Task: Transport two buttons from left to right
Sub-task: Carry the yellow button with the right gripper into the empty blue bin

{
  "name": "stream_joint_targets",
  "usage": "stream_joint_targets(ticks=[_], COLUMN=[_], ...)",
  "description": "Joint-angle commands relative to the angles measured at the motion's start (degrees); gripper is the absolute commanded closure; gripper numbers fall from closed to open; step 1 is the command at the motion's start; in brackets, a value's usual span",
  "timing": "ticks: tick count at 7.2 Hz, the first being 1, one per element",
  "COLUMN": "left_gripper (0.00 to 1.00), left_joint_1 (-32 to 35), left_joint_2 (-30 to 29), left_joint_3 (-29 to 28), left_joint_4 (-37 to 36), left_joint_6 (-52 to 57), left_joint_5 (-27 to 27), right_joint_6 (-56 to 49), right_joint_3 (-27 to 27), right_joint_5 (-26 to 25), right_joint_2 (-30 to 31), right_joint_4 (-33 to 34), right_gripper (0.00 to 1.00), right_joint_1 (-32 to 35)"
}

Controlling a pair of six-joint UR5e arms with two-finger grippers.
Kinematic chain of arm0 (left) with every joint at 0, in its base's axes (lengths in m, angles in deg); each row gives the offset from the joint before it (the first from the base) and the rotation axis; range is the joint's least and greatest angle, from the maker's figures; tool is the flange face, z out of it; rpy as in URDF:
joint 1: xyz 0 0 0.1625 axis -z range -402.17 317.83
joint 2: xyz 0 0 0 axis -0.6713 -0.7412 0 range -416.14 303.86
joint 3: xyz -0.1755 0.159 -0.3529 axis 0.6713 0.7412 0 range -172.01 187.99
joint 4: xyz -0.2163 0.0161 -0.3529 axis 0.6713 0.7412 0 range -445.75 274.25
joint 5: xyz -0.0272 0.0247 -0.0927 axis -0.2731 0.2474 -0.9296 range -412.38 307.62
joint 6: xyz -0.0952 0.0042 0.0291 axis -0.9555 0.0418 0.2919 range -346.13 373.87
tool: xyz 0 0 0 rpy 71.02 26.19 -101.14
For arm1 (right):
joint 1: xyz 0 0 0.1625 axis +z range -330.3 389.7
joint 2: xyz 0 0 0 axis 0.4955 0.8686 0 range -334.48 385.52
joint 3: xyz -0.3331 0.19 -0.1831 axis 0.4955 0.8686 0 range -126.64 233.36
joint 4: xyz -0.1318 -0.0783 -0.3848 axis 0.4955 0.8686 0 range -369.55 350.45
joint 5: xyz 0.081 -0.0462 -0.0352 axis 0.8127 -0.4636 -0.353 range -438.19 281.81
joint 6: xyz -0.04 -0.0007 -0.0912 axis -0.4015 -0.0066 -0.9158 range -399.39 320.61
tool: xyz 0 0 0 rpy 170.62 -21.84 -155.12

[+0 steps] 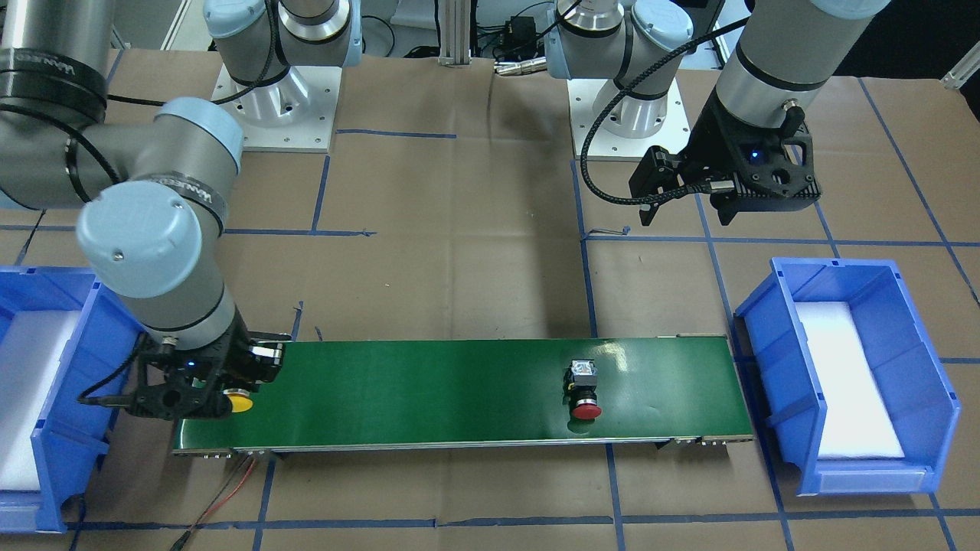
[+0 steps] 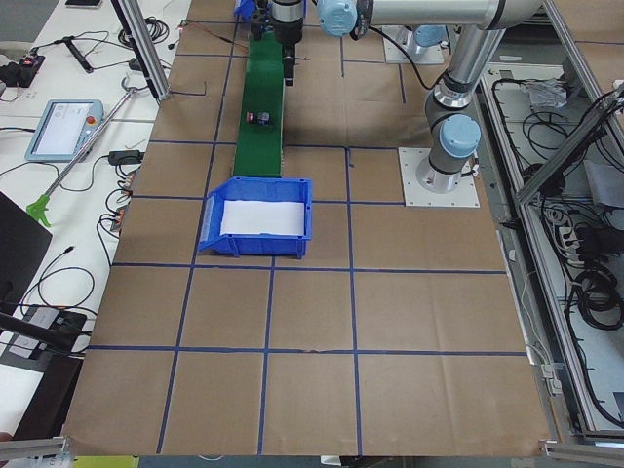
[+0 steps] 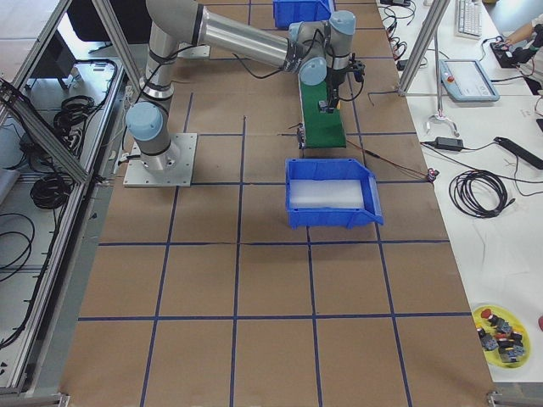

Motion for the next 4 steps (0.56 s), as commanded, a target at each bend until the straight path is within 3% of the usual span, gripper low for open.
stream_joint_targets(ticks=[1, 4], left_gripper=[0.0, 0.0], left_joint_1=[0.0, 0.0], left_joint_2=[-0.1, -0.1], left_joint_3=[0.0, 0.0], left_joint_4=[0.0, 0.0], left_joint_6=[-0.3, -0.5], left_joint_5=[0.0, 0.0], right_joint_6=[-5.2, -30.9], right_joint_3=[1.3, 1.2], right_joint_5=[0.2, 6.0], right_joint_2=[7.5, 10.9], right_joint_4=[-5.6, -6.2], right_gripper=[0.94, 0.94], right_joint_1=[-7.8, -27.3])
